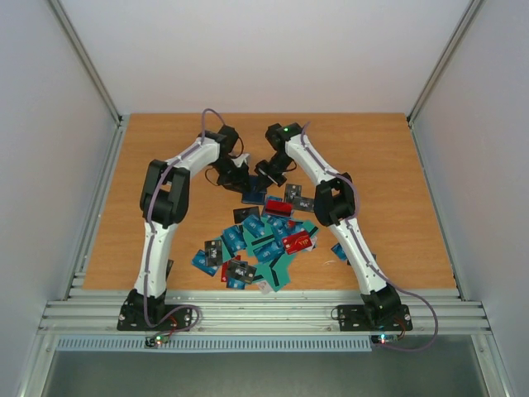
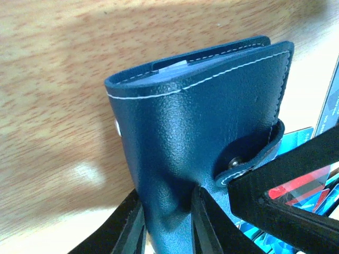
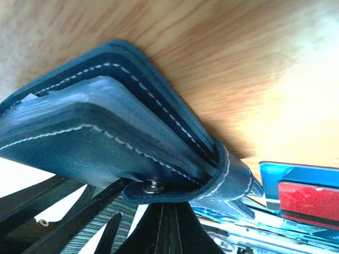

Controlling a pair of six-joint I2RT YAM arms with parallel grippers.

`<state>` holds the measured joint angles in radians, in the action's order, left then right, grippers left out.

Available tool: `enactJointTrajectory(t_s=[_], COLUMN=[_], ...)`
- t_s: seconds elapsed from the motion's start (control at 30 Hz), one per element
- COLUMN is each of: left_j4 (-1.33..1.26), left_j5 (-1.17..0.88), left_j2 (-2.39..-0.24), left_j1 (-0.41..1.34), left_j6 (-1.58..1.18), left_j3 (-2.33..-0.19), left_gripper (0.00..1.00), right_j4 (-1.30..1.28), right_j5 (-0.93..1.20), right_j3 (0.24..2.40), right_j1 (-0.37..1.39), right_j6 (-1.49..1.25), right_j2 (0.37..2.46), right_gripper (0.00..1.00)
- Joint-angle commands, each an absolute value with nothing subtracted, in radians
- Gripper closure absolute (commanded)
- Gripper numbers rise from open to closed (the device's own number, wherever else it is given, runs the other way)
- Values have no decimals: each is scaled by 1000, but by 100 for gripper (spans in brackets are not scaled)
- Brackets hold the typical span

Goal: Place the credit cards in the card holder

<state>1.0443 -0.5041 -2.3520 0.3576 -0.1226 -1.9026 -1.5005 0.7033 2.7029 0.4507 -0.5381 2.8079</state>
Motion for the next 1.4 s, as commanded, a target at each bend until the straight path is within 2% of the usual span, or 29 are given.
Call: enactJointTrajectory(t_s=[0.0, 0.37, 0.57, 1.37], left_j4=[1078, 1103, 1107, 1088], left_j5=[-584, -515, -505, -484], left_j2=[-2343, -2325, -2335, -2322], left_j1=[439, 439, 440, 442], left_j6=[-82, -111, -122, -160], left_j3=[-1825, -1808, -1806, -1744], left_gripper=[76, 76, 76, 76], right_j4=[-1436, -1350, -1335, -1325], right_j5=[473, 564, 551, 609], right_j3=[2675, 2673, 2593, 2597], right_j1=[427, 427, 426, 425], right_j6=[-640, -504, -388, -305], right_j2=[2939, 2848, 2763, 2685], right_gripper=[98, 98, 97, 98])
